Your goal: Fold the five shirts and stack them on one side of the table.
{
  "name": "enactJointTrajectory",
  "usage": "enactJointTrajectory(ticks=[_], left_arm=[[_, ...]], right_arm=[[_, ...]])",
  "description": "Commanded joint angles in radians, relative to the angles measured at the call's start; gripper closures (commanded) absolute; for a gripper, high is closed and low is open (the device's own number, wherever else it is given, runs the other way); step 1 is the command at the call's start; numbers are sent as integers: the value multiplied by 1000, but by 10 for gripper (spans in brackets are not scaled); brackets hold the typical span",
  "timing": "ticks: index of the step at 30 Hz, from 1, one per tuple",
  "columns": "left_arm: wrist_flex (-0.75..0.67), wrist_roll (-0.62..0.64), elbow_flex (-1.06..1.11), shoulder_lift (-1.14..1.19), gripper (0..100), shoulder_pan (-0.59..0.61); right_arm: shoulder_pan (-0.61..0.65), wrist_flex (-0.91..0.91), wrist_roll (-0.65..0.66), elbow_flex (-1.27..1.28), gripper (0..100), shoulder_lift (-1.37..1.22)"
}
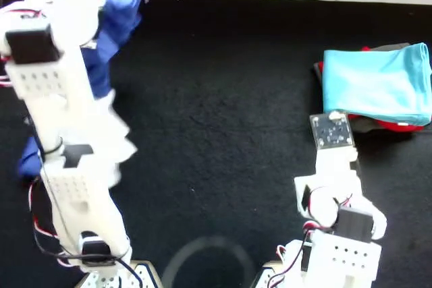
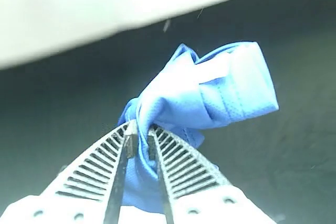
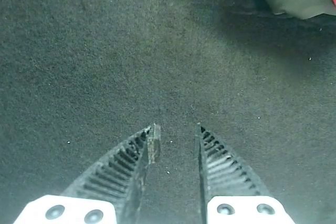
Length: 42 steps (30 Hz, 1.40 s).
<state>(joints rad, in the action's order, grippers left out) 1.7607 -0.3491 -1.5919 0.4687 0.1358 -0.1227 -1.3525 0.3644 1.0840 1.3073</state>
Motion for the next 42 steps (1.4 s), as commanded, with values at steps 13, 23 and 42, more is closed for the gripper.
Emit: enactJointTrajectory(ticks=[13,23,42], left_arm=[[5,9,27,-343,992,-320],[0,129,693,-352,992,-249],[-21,129,615,-343,909,-769]], right_arm=[[2,82,5,81,882,85],[7,84,5,74,882,85],[1,79,3,76,879,90]])
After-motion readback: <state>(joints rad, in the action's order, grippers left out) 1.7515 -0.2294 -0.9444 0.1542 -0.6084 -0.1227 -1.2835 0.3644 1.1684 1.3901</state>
